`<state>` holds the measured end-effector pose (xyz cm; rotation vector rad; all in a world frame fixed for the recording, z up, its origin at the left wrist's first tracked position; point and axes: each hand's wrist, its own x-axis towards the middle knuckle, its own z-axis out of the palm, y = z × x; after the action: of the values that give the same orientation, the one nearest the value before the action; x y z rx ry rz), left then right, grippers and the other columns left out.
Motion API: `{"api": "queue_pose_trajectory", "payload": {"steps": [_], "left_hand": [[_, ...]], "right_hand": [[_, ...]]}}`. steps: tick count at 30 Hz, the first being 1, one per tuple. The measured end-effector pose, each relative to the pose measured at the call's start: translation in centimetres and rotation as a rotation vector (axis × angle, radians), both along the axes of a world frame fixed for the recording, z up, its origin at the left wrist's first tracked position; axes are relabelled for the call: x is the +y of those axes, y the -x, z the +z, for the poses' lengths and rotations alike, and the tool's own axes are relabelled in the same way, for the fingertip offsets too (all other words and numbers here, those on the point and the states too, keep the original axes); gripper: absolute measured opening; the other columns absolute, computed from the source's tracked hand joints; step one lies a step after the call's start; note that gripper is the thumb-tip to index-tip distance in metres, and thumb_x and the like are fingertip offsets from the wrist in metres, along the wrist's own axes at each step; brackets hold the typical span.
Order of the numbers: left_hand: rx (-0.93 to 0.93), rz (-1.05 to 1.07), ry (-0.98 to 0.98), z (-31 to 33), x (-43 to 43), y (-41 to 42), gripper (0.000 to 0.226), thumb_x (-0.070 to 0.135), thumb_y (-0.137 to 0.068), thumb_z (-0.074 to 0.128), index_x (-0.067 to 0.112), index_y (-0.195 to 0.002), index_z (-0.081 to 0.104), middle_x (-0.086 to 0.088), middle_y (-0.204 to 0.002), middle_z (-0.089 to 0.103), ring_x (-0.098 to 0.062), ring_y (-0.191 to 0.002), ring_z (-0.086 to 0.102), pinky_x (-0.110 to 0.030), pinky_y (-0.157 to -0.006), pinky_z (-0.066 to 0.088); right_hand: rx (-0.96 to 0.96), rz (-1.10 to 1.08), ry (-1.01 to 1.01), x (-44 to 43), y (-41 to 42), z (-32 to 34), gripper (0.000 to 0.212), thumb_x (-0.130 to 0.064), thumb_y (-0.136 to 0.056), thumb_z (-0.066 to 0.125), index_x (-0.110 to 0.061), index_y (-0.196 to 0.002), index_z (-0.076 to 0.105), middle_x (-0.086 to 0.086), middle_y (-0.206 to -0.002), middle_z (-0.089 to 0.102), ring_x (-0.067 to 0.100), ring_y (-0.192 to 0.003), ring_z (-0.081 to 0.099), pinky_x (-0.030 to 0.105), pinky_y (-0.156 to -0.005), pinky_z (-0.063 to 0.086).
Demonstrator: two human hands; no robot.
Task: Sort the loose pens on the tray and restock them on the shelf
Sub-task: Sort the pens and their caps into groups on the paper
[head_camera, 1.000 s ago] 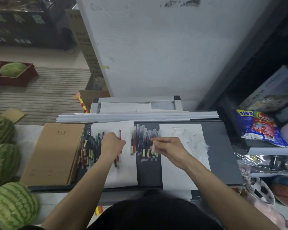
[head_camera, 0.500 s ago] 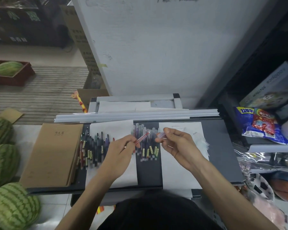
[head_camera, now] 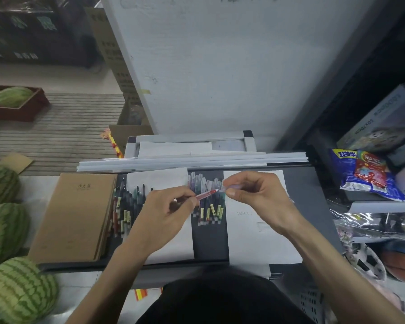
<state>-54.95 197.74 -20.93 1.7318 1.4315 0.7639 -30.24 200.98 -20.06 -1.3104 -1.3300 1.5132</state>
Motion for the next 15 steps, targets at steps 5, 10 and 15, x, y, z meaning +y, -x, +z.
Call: {"api": "queue_pose_trajectory", "payload": {"steps": [5,10,15], "left_hand": [[0.031,-0.033,-0.043,0.2,-0.1,0.0,0.018,0.016,-0.101,0.065,0.024,-0.087,0.074,0.016,-0.068,0.062,-0.013,-0.057,0.055,-0.019,-0.054,0.040],[0.063,-0.070,-0.072,0.0,-0.2,-0.2,0.020,0.029,-0.099,0.061,0.023,-0.087,0.076,0.016,-0.069,0.063,-0.012,-0.061,0.056,-0.015,-0.057,0.035],[0.125,-0.113,-0.140,-0.5,-0.1,-0.2,0.024,0.025,-0.101,0.060,0.017,-0.084,0.075,0.018,-0.065,0.056,-0.012,-0.061,0.052,-0.017,-0.055,0.030]], "right_hand": [[-0.048,0.032,-0.057,-0.4,0.4,0.4,0.014,0.003,-0.087,0.077,-0.006,-0.098,0.080,0.006,-0.092,0.080,0.015,-0.086,0.075,0.019,-0.079,0.056],[-0.104,0.042,-0.076,-0.9,1.4,-0.3,0.013,-0.001,-0.086,0.081,-0.009,-0.095,0.082,0.000,-0.085,0.079,0.012,-0.075,0.072,0.020,-0.072,0.053],[-0.092,-0.009,-0.036,-1.2,2.0,-1.6,0.011,0.004,-0.085,0.079,-0.006,-0.091,0.081,-0.001,-0.067,0.073,0.005,-0.057,0.061,0.014,-0.059,0.046]]}}
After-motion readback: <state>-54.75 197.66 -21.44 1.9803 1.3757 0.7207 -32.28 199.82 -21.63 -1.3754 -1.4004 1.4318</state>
